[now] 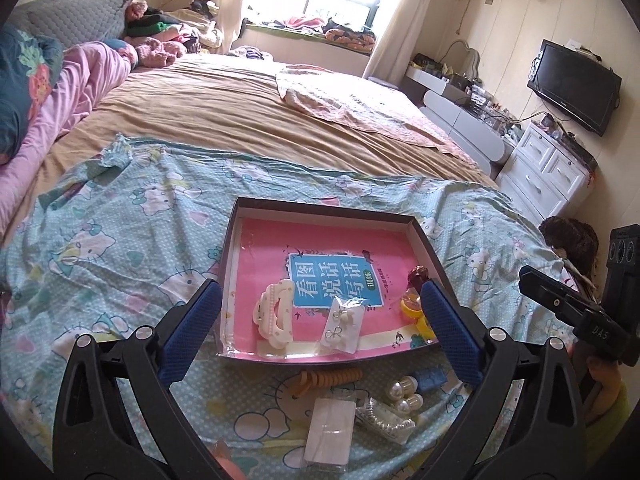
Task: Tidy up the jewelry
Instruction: 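Lift both open grippers away from the tray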
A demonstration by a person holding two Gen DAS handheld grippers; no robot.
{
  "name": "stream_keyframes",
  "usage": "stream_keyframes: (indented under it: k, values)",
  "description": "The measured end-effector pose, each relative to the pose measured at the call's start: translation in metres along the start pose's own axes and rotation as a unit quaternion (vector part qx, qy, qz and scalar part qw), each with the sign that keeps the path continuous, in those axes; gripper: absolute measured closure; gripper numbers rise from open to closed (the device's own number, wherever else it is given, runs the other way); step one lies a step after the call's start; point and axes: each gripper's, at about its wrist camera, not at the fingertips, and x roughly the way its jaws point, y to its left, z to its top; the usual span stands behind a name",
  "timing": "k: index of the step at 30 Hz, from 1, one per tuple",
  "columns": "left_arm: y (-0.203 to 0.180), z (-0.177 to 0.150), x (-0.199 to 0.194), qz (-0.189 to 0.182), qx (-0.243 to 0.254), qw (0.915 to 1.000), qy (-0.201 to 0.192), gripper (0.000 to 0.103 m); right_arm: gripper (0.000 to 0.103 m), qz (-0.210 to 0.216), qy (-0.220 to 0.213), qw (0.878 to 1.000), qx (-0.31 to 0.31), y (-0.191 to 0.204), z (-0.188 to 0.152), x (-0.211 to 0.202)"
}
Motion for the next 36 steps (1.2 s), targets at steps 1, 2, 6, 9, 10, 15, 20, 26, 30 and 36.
stream_keyframes:
  k: [1, 2, 6, 9, 10, 15, 20, 26, 30, 36]
  values:
    - [0.0, 0.0, -0.002, 0.0, 0.0, 1.0, -0.002, 0.01, 0.024, 0.0, -0.001, 1.0, -0.001, 0.001, -0.001, -0.002]
    - [0.0, 0.0, -0.005, -0.001, 0.001, 1.0, -0.004, 0.01, 0.024, 0.0, -0.001, 1.0, -0.003, 0.002, -0.002, -0.004]
    - [-0.005, -0.002, -0.014, -0.002, 0.004, 0.9999, -0.01, 0.01, 0.024, -0.001, -0.001, 1.0, -0.008, 0.005, -0.005, -0.01]
    - [-0.009, -0.005, -0.018, -0.003, 0.009, 0.9999, -0.013, 0.01, 0.024, -0.001, -0.001, 1.0, -0.012, 0.006, -0.008, -0.014]
    - [-0.011, -0.006, -0.019, -0.004, 0.011, 0.9998, -0.013, 0.01, 0.024, 0.0, 0.0, 1.0, -0.013, 0.006, -0.008, -0.015]
    - [-0.019, -0.011, -0.023, -0.007, 0.023, 0.9996, -0.013, 0.01, 0.024, -0.002, 0.006, 1.0, -0.022, 0.009, -0.016, -0.019]
    - [-0.025, -0.021, -0.024, -0.009, 0.029, 0.9995, -0.005, 0.01, 0.024, -0.003, 0.014, 1.0, -0.028, 0.01, -0.025, -0.021]
    - [-0.033, -0.036, -0.02, -0.007, 0.043, 0.999, 0.007, 0.01, 0.024, -0.01, 0.021, 0.999, -0.028, 0.005, -0.034, -0.025]
    - [-0.04, -0.045, -0.018, -0.006, 0.051, 0.9986, 0.015, 0.01, 0.024, -0.02, 0.025, 0.999, -0.031, 0.0, -0.04, -0.028]
    - [-0.055, -0.058, -0.012, -0.011, 0.068, 0.9972, 0.029, 0.01, 0.024, -0.029, 0.027, 0.999, -0.027, -0.011, -0.048, -0.032]
